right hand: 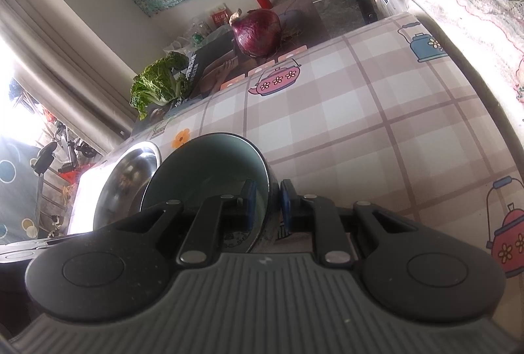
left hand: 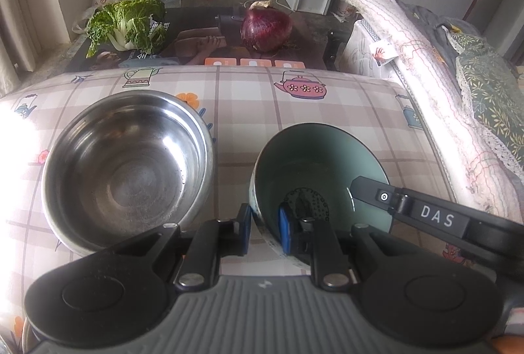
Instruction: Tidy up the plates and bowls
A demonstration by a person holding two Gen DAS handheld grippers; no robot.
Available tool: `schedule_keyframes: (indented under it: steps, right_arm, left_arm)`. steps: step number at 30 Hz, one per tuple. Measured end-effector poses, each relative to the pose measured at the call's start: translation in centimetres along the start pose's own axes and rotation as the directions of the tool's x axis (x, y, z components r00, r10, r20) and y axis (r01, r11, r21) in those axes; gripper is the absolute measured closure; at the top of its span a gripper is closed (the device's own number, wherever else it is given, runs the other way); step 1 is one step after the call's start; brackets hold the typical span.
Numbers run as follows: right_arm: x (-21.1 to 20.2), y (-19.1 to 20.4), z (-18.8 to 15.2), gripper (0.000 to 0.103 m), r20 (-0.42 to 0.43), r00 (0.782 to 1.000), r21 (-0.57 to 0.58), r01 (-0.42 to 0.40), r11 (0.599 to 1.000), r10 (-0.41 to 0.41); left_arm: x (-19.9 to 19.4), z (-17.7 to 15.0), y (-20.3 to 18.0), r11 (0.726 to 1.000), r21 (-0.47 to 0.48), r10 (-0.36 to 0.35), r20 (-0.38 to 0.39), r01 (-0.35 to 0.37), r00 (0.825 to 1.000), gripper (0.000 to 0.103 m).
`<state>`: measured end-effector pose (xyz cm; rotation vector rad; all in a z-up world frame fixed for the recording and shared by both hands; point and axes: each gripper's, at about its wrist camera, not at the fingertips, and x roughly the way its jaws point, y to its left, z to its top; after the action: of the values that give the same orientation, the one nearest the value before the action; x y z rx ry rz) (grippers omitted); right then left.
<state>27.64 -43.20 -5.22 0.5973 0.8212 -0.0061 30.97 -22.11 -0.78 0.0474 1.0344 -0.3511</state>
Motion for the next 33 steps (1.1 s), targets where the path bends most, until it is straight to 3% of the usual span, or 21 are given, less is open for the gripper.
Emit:
schedule_keyframes:
  steps: [20, 33]
  right_arm:
    - [-2.9, 1.8, 0.9, 0.087, 0.04, 0.999, -0.029, 0.008, 1.0, -0.007]
    - [-4.4, 5.2, 1.0, 0.088, 0.054, 0.999, -0.074, 0.01, 0.997, -0.006]
  left_arm:
    - [-3.2, 0.4, 0.1, 1.0, -0.01, -0.029, 0.049, 0.03, 0.998, 0.084]
    - [-6.0, 0.2, 2.4, 0.998, -0.041, -0.037, 0.083, 0.041, 0.996, 0.084]
